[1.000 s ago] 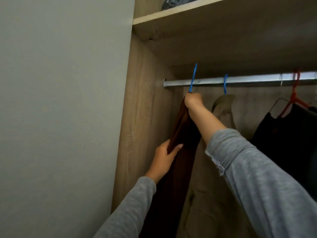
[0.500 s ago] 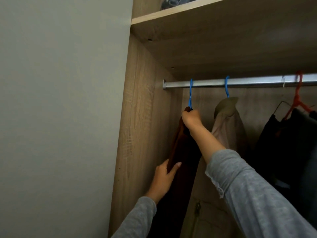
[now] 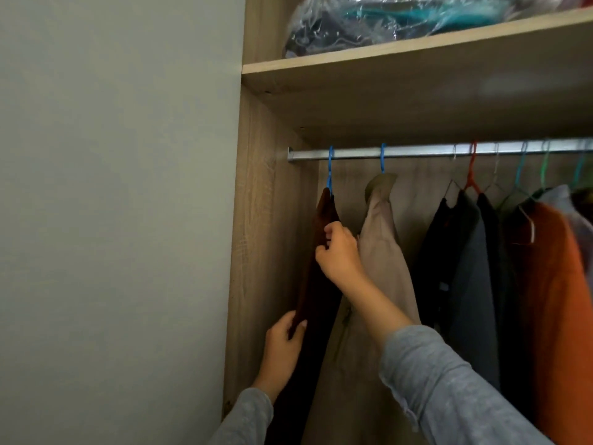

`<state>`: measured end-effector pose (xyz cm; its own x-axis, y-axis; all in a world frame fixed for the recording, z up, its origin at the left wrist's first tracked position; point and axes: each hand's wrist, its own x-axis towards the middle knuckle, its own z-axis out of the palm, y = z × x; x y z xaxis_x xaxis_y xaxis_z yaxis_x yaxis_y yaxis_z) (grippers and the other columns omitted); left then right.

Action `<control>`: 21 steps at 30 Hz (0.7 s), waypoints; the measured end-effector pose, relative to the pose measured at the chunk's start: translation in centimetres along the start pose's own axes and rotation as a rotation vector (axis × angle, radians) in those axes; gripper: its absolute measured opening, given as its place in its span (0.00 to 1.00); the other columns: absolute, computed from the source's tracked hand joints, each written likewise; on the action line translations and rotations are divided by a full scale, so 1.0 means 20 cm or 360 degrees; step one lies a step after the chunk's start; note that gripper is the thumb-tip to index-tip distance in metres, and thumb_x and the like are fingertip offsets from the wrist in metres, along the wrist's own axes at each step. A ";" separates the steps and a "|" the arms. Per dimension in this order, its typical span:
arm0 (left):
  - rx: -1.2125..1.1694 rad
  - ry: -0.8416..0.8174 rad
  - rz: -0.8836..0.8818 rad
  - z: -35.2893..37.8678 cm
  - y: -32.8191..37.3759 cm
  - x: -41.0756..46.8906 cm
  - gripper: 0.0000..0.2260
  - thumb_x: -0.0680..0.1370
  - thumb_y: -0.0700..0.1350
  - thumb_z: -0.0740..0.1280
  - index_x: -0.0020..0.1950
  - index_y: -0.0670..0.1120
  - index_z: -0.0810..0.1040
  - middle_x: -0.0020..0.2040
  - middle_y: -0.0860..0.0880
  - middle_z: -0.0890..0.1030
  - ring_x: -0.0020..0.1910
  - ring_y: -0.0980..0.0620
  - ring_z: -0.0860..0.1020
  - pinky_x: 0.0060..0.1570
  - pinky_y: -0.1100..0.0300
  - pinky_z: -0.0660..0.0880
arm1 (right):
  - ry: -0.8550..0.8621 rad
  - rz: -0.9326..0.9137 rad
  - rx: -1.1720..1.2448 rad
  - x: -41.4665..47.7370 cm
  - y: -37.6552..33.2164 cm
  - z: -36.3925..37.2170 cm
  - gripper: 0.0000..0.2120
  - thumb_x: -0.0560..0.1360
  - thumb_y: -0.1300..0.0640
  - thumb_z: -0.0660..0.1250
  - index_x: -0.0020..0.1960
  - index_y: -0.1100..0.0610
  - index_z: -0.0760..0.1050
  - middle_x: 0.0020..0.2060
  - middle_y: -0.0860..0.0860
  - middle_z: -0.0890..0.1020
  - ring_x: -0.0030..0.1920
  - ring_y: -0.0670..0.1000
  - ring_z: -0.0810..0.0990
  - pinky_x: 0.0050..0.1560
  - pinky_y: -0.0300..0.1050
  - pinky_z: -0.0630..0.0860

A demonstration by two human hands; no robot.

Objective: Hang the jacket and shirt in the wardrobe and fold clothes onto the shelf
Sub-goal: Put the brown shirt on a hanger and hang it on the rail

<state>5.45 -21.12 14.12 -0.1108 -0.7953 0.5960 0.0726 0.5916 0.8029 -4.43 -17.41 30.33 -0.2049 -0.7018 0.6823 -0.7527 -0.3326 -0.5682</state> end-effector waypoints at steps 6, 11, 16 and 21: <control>0.0010 0.0140 -0.0101 -0.08 0.19 -0.53 0.10 0.79 0.39 0.63 0.56 0.52 0.77 0.52 0.55 0.80 0.50 0.65 0.77 0.47 0.76 0.71 | -0.0068 0.0172 0.0095 -0.58 0.03 -0.09 0.17 0.76 0.62 0.63 0.65 0.60 0.67 0.61 0.55 0.71 0.60 0.52 0.72 0.61 0.44 0.72; 0.0069 0.0152 -0.0110 -0.04 0.39 -0.91 0.12 0.79 0.38 0.62 0.62 0.44 0.77 0.57 0.51 0.78 0.51 0.66 0.75 0.49 0.79 0.69 | -0.0086 0.0343 -0.0077 -1.03 0.07 -0.34 0.12 0.76 0.63 0.61 0.59 0.63 0.70 0.55 0.58 0.75 0.56 0.55 0.74 0.48 0.38 0.66; 0.0012 -0.0023 -0.0060 0.14 0.66 -1.11 0.10 0.80 0.39 0.62 0.60 0.45 0.77 0.55 0.52 0.78 0.51 0.67 0.75 0.48 0.79 0.69 | 0.0091 0.0488 -0.0237 -1.32 0.07 -0.76 0.13 0.74 0.64 0.64 0.57 0.65 0.72 0.55 0.61 0.77 0.56 0.59 0.76 0.56 0.46 0.71; -0.0105 -0.0218 0.0036 0.48 0.99 -1.28 0.09 0.80 0.39 0.62 0.58 0.46 0.77 0.51 0.57 0.78 0.49 0.69 0.74 0.50 0.78 0.70 | 0.0310 0.0567 -0.0388 -1.57 0.07 -1.30 0.14 0.72 0.65 0.65 0.57 0.65 0.73 0.54 0.62 0.78 0.55 0.60 0.76 0.55 0.48 0.70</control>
<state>0.15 12.20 14.70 -0.2422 -0.7538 0.6108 0.1413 0.5955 0.7909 -15.22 20.44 20.14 -0.5732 -0.6064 0.5511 -0.7343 0.0818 -0.6738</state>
